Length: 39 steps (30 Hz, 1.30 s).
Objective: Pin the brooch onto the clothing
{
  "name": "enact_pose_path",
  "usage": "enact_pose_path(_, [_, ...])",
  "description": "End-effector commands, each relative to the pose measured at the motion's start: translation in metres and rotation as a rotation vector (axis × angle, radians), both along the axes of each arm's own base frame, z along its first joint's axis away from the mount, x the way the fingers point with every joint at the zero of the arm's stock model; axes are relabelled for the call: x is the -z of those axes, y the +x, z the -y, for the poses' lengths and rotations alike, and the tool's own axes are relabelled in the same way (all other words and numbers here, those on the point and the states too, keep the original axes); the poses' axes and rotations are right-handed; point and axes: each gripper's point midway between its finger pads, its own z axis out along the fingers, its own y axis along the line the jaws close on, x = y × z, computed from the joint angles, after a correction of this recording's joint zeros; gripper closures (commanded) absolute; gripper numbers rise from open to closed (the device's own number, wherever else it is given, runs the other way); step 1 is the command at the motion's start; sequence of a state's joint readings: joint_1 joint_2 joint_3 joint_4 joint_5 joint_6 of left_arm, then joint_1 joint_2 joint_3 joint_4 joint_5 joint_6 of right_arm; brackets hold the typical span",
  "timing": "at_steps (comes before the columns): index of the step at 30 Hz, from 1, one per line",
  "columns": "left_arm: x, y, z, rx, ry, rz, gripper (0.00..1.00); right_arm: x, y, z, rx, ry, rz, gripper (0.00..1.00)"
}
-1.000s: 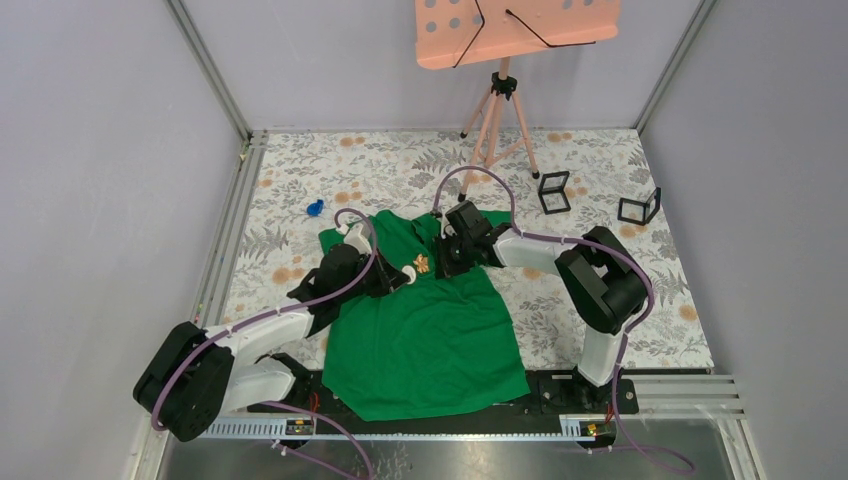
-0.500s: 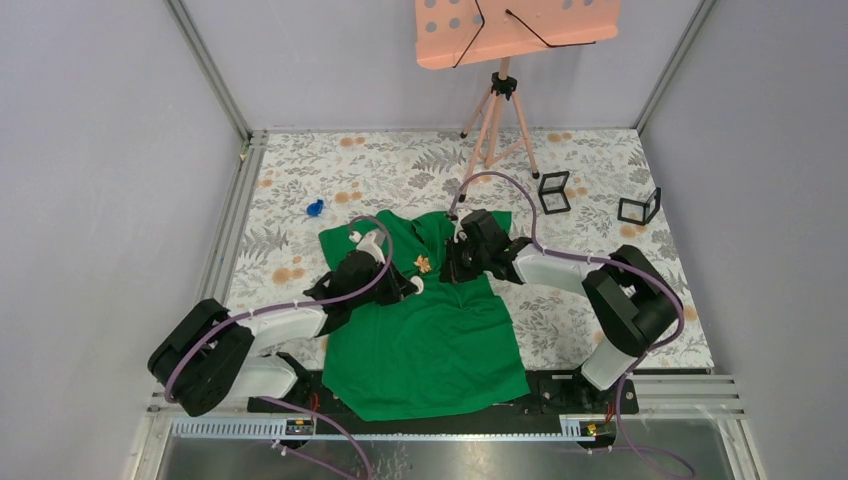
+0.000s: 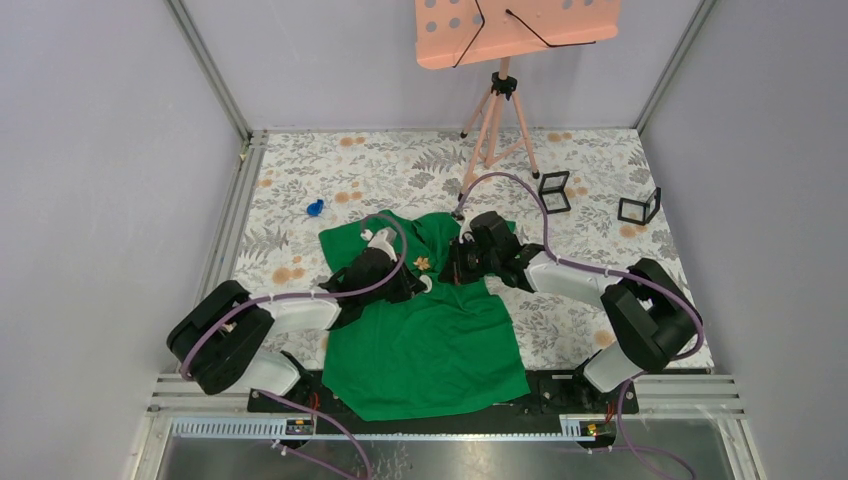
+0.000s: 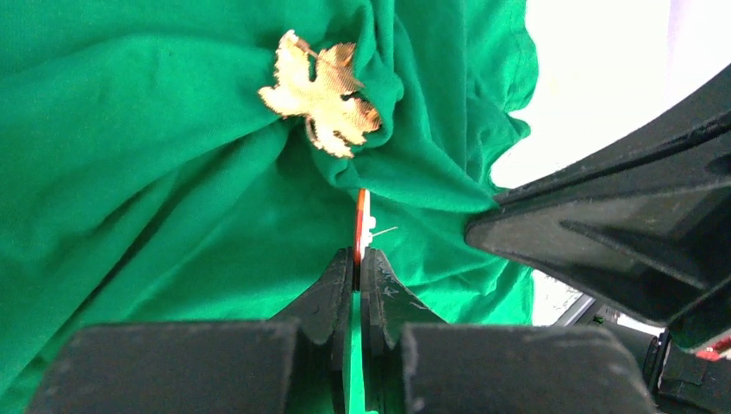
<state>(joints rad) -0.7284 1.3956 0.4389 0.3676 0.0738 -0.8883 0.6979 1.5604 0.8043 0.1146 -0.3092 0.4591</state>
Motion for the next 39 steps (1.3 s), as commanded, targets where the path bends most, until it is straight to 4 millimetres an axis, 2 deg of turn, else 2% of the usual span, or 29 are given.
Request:
enact_pose_path(1, [-0.026,0.021,0.015,-0.024,-0.051,0.08,1.0,-0.024,-0.007,-0.012,-0.044,0.094,0.037,1.0])
enact_pose_path(15, [-0.023,0.024,0.018,-0.035,-0.057,0.068,1.0,-0.019,-0.019,-0.015,-0.097,0.096,0.013,1.0])
enact_pose_path(23, [-0.037,0.027,0.027,-0.037,-0.138,0.093,1.0,0.003,-0.022,-0.012,-0.064,0.075,-0.041,1.0])
enact_pose_path(28, [-0.038,0.024,0.024,-0.049,-0.162,0.098,1.0,0.018,-0.023,-0.01,-0.025,0.058,-0.089,1.0])
enact_pose_path(39, [-0.048,0.022,0.02,-0.069,-0.222,0.136,1.0,0.031,-0.025,-0.014,0.016,0.088,-0.149,1.0])
